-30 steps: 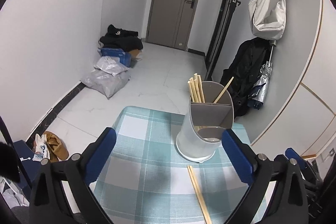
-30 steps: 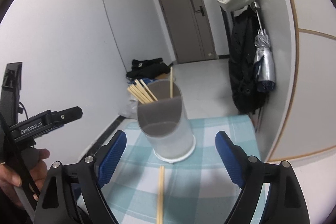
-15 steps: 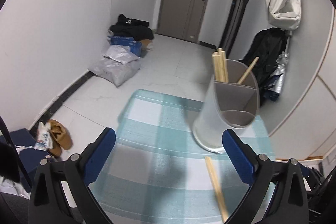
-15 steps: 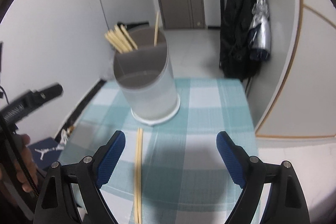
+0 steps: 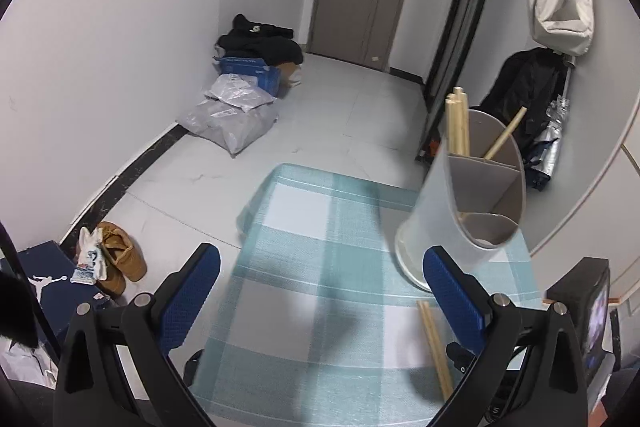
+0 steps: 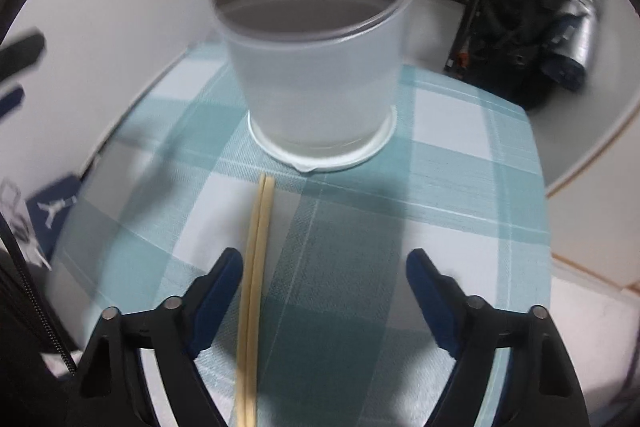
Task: Organize utensils
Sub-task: 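Move both open grippers back toward the last chopsticks on the cloth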
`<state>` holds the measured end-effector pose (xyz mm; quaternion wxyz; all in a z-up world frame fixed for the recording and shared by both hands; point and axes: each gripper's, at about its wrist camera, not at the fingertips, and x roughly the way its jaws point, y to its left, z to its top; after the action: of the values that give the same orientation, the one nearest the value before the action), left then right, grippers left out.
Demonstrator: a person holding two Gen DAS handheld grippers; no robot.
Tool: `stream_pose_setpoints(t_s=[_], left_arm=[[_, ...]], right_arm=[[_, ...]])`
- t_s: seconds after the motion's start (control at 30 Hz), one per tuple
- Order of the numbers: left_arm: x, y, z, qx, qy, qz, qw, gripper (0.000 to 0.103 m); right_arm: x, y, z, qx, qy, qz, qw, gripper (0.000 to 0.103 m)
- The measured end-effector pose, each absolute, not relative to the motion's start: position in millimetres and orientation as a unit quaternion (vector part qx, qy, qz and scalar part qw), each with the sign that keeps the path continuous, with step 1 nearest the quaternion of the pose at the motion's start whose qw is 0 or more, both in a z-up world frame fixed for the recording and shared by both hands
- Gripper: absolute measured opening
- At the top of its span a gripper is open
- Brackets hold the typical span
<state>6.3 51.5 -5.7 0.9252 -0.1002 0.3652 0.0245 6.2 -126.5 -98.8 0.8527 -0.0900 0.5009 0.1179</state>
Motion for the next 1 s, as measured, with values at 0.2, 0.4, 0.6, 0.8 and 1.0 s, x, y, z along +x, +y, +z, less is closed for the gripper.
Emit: stream_pose_setpoints(t_s=[0.2, 0.4, 0.6, 0.8, 1.0], left_arm=[[7.7, 72.3, -7.3, -0.143, 0.370, 0.037, 0.917, 0.100], [8.6, 82.5, -9.7, -0.179, 0.378, 0.044, 0.907, 0.100], [8.6, 83.0, -12.5, -0.173, 0.380, 0.044, 0.908, 0.100], [11.9, 81.3, -22.8, -0.164, 0.400, 0.028, 0.902, 0.100], [17.7, 71.4, -36.5, -0.163, 0.439, 0.007, 0.884, 0.100]], right_arm=[[17.9, -119.0, -114.1, -0.101, 0.518, 0.121, 0.840, 0.067], [21.3, -117.1, -115.2, -0.118, 0.530, 0.119, 0.831, 0.051], [31.7, -99.3, -115.7, -0.155, 0.525, 0.131, 0.827, 0.051], [43.7, -95.3, -116.1, -0.116, 0.529, 0.154, 0.827, 0.032], [38.6, -117.6, -114.0, -0.038, 0.539, 0.172, 0.824, 0.006]])
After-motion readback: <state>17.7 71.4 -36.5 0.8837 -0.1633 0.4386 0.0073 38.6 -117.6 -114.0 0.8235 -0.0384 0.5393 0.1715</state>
